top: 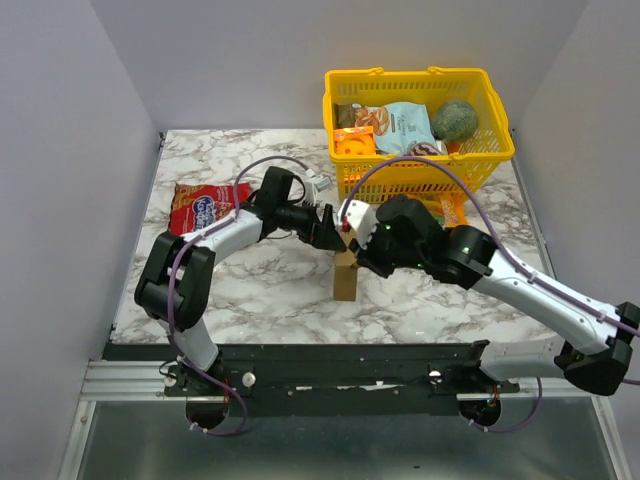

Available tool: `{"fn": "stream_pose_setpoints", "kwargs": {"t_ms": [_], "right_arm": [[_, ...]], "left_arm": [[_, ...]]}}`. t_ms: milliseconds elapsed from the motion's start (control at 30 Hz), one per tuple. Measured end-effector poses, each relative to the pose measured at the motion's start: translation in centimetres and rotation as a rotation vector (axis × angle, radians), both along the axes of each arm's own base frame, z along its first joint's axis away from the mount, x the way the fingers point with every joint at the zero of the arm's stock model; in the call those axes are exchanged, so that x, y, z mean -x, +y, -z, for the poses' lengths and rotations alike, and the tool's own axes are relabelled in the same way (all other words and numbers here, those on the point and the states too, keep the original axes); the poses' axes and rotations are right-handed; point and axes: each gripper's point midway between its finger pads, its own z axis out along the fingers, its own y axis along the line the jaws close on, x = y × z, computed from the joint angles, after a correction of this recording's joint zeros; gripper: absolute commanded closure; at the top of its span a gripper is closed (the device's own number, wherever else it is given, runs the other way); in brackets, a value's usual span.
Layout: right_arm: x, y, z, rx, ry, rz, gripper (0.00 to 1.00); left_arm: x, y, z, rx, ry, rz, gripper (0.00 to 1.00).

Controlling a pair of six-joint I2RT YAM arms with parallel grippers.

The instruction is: Unpack the express box

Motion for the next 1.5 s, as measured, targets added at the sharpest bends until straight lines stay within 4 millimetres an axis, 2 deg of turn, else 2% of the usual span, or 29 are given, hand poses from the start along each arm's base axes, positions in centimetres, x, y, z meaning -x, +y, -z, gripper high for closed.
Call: {"fn": "stream_pose_setpoints", "kwargs": {"t_ms": [67,133,267,433,567,667,767,867,933,1033,1133,1200,1300,1367,1467,1500], "right_arm": [[-1.1,-1.4,-1.4,-0.03,-0.047,0.045,0.99],[-2.0,-2.8,-2.0,-0.047,-0.087,0.089,0.99],[-2.7,-4.5,-0.9,-0.04,-0.126,0.116,0.99],[-1.7,-4.1,1.6,-0.019,-0.076,0.048,1.0],[0.0,-3.0,1.5,-0.048,-0.034,-0.072,1.0],[0.4,-3.1,0.9,-0.052,-0.039,-0.098,1.0],[-0.2,-4.4,0.1,-0.04,-0.099,-0.047,1.0],[-1.8,-7.2,0.2,0.003,-0.225,0.038,1.0],[-2.7,-9.1,1.1,0.036,-0.342,0.064,1.0],[-3.2,-11.7,3.9,0.114,-0.526,0.045,1.0],[-3.3,-13.2,7.2,0.189,-0.666,-0.002,1.0],[-3.3,-13.6,8.7,0.219,-0.718,-0.023,1.0],[-3.4,-13.8,9.3,0.225,-0.798,-0.038,1.0],[-3.4,-13.9,9.2,0.218,-0.868,-0.046,0.98],[-3.1,-14.1,9.6,0.208,-0.932,-0.06,0.88],[-3.0,-14.1,9.7,0.205,-0.945,-0.067,0.8]], "left_arm": [[-0.7,0.0,-0.9,-0.019,-0.031,-0.014,0.01],[-1.2,0.2,-1.5,-0.042,-0.053,-0.019,0.01],[-1.1,0.9,-1.0,-0.104,-0.047,-0.02,0.01],[-0.2,1.8,0.1,-0.157,0.002,-0.025,0.01],[0.2,2.2,0.5,-0.179,0.018,-0.033,0.01],[0.0,2.4,0.4,-0.182,0.008,-0.041,0.01],[-0.2,2.7,0.5,-0.195,-0.001,-0.052,0.01],[-0.5,3.3,1.0,-0.23,-0.008,-0.072,0.01],[-0.7,4.0,1.3,-0.273,-0.02,-0.097,0.01],[-0.9,5.1,1.1,-0.334,-0.053,-0.131,0.01],[-1.5,6.4,-0.6,-0.398,-0.11,-0.187,0.01],[-2.3,7.2,-2.4,-0.429,-0.163,-0.225,0.01],[-3.1,7.9,-4.4,-0.456,-0.226,-0.261,0.01],[-4.0,8.9,-5.0,-0.497,-0.265,-0.29,0.01],[-4.6,9.5,-4.8,-0.542,-0.278,-0.306,0.01],[-5.0,9.6,-4.6,-0.562,-0.283,-0.309,0.01]]}}
